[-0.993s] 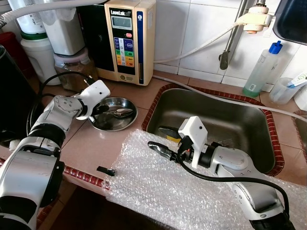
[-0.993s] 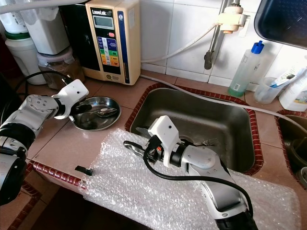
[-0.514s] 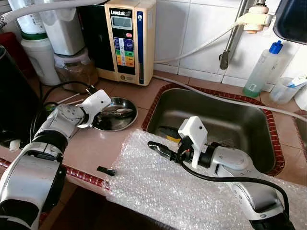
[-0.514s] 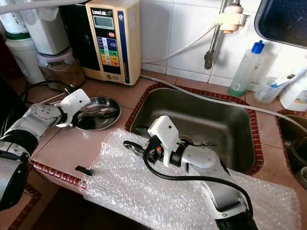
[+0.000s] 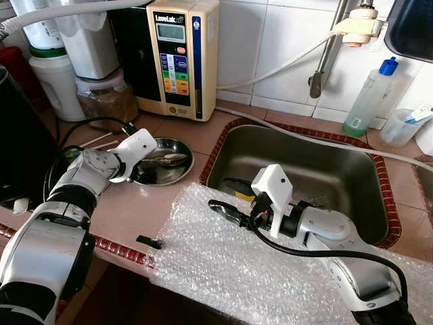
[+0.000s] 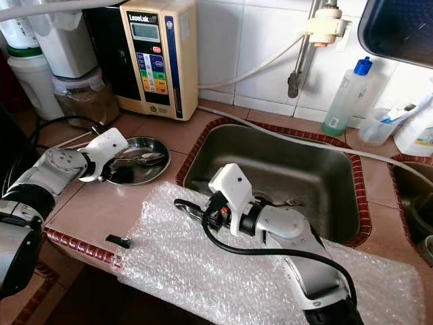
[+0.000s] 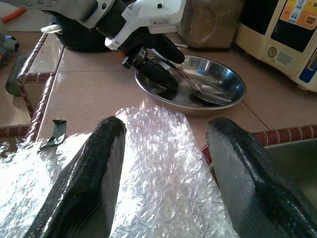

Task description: Kitchen organization

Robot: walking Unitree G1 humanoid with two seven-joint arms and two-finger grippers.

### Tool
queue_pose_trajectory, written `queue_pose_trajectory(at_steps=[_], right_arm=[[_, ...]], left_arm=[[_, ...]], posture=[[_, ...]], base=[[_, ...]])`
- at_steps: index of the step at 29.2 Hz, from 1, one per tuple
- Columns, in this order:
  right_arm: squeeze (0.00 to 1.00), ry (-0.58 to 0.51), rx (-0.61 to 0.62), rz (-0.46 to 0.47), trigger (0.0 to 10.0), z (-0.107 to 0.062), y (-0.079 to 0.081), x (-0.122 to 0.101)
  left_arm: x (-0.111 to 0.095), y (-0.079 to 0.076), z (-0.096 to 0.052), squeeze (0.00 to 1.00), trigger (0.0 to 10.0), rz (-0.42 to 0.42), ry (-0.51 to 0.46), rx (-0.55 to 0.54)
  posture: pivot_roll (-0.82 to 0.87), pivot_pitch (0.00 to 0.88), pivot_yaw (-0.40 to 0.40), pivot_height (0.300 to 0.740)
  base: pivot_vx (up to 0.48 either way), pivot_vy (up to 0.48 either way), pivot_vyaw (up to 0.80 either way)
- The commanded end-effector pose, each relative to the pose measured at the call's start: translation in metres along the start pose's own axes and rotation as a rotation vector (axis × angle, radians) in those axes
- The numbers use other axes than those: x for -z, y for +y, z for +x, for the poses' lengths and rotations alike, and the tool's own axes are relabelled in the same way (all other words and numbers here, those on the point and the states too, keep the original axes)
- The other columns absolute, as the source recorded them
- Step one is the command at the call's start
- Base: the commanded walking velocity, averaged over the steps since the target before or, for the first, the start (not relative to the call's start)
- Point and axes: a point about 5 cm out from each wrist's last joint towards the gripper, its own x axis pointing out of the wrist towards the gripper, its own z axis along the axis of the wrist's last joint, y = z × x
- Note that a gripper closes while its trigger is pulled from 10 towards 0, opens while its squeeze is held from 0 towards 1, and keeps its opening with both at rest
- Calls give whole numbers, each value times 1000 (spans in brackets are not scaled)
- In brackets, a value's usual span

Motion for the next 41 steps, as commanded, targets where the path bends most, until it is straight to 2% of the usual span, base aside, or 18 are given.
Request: queue_pose_trajectory(at_steps=[1,9,12,17,22,24,31,37,41], right_arm=[[0,-1,4,-15,10000,-1,0,-1],[0,-1,8,-17,10000,-1,0,-1],[0,0,13,-19,10000,-2,-1,-1],[0,0,14,-22,10000,-1,-2,-2],[0,0,17,-26,10000,-1,-3,-2],[0,-1,18,-28,10000,0,-4,-2],[0,-2,17,-34,10000,1,-6,-2],[0,-4,18,-36,10000,2,-6,-2],[0,-1,18,-40,10000,2,-6,-1]], left_arm=[[5,-4,1,0,0,7,35,28],[4,-6,3,0,0,-12,38,44],[2,-6,4,0,0,-77,31,23],[0,-5,5,0,0,-137,22,-12],[-2,-6,7,0,0,-261,3,-68],[-3,-8,10,0,0,-364,-19,-100],[-6,-17,15,0,0,-533,-59,-118],[-11,-19,16,0,0,-565,-87,-135],[-19,-9,11,0,0,-557,-147,-186]], posture=[[9,0,51,740],[7,0,52,740],[7,0,50,740],[9,0,50,740],[12,0,49,740],[13,0,49,740],[22,0,49,740],[27,0,49,740],[31,0,47,740]], base=[[0,0,0],[0,0,0],[0,0,0],[0,0,0],[0,0,0],[0,0,0],[0,0,0],[0,0,0],[0,0,0]])
